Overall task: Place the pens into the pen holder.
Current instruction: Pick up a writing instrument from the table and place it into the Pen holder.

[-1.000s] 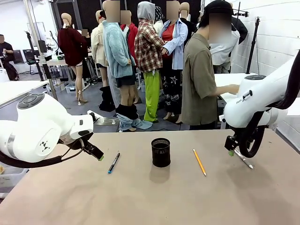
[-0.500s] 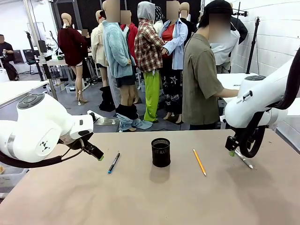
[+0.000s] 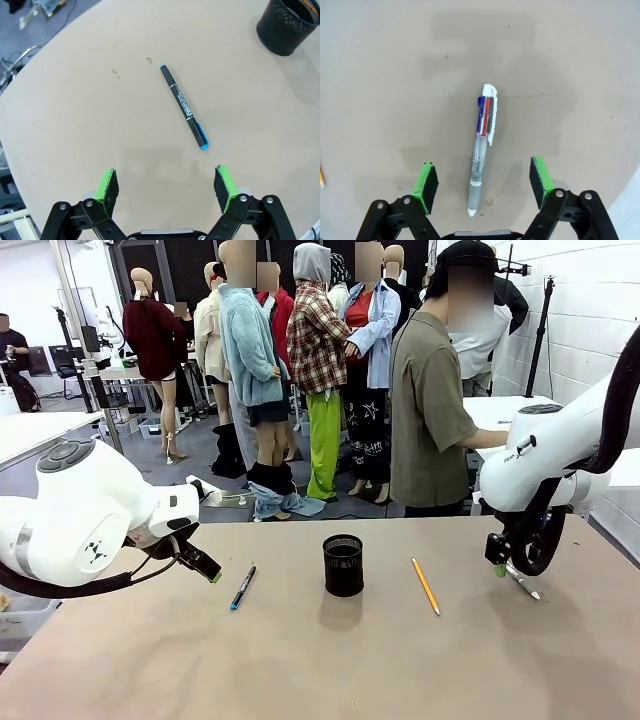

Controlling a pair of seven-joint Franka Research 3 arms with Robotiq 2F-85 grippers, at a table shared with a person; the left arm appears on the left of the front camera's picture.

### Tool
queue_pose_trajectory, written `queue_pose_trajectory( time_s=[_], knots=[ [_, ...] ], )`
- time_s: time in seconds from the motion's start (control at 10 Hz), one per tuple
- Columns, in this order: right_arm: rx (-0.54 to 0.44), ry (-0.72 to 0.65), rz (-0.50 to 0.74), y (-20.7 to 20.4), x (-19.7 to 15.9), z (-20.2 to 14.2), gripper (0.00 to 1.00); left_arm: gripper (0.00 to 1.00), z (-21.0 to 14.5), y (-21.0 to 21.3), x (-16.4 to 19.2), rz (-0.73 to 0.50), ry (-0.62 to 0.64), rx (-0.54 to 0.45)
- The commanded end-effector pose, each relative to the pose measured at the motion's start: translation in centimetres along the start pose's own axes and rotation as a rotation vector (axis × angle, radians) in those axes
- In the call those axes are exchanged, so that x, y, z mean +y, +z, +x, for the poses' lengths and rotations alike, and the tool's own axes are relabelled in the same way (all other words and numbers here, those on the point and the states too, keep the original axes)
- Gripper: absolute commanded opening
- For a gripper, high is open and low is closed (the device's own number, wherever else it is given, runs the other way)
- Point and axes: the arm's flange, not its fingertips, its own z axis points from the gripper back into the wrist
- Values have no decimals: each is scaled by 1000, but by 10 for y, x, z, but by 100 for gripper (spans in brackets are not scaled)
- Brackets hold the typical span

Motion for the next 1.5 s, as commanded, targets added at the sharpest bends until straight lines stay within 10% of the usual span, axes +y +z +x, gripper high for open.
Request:
queue_pose_trajectory(
  time_s=[0.0,0.3,0.9,1.4],
  knots=[
    [33,6,-22,0,3,4,53,100,0,1,1,0,3,-1],
    [54,18,-24,-6,11,7,0,100,0,1,1,0,3,-1],
    [78,40,10,-2,14,5,0,100,0,1,1,0,3,-1],
    [-323,429,210,80,22,-29,0,100,0,1,1,0,3,-1]
  ],
)
